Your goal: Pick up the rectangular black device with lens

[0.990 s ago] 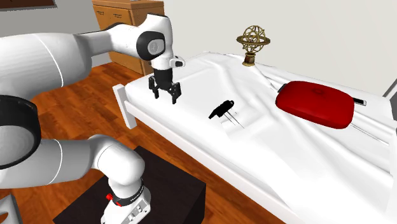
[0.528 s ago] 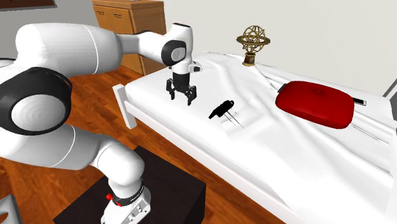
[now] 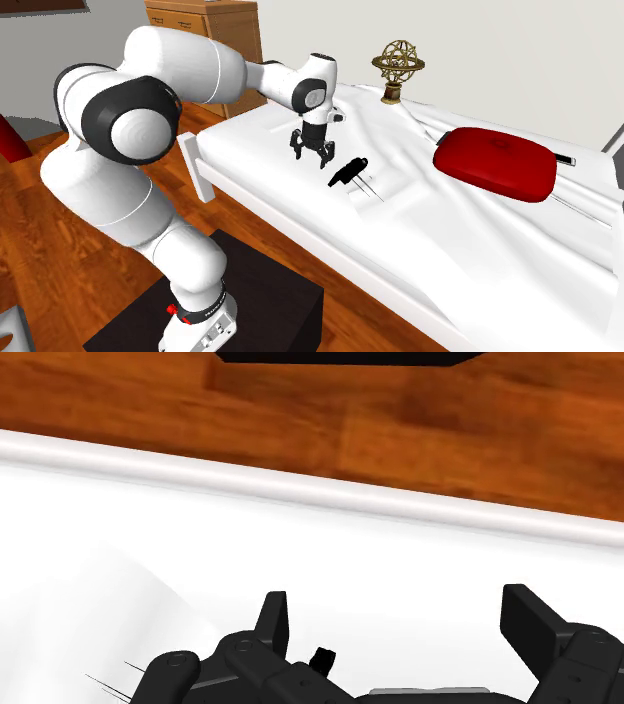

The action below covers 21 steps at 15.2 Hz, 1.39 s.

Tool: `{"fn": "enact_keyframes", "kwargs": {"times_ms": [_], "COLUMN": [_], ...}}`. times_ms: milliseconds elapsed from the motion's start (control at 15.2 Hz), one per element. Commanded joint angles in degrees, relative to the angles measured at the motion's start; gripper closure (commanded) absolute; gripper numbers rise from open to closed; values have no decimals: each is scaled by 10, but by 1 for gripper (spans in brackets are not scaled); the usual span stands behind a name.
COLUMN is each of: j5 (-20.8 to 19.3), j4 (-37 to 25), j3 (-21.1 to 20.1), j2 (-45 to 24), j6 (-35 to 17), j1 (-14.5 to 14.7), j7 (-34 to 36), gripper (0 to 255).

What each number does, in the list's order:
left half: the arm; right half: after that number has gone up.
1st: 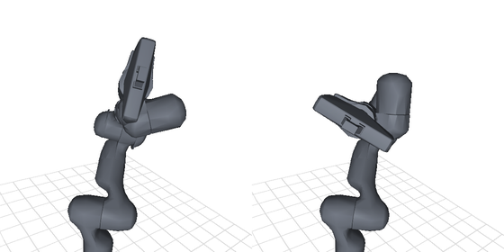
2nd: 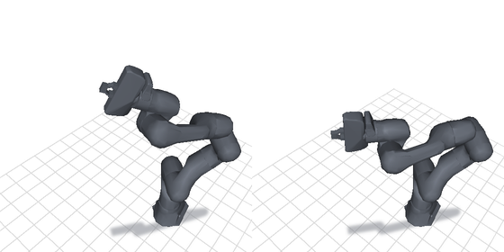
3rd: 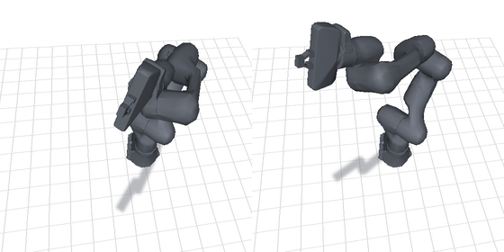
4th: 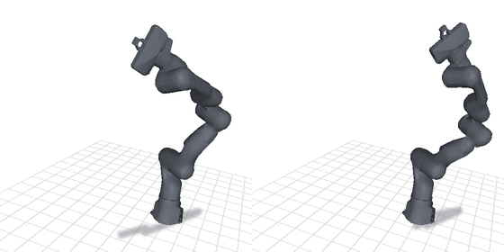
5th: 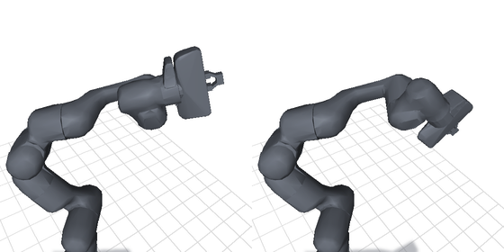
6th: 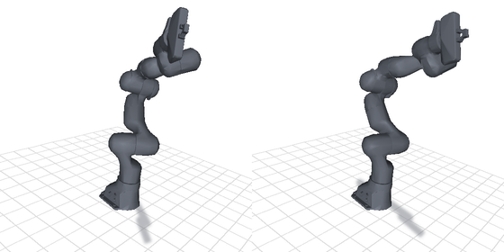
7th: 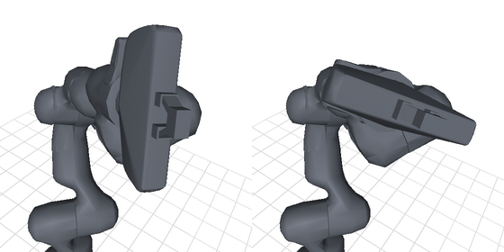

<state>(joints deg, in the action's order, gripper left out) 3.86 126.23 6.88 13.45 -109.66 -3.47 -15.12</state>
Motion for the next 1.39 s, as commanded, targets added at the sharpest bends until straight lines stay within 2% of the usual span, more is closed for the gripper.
{"fn": "enact_keyframes", "kwargs": {"times_ms": [0, 330, 726, 1320], "j5": [8, 36, 73, 80], "j4": [-33, -121, -252, -223], "j3": [8, 24, 32, 29], "j2": [-47, -160, -298, -320], "j6": [-11, -28, -24, -73], "j1": [-2, -13, -34, -35], "j7": [-11, -40, -69, -79], "gripper": [0, 0, 0, 0]}}
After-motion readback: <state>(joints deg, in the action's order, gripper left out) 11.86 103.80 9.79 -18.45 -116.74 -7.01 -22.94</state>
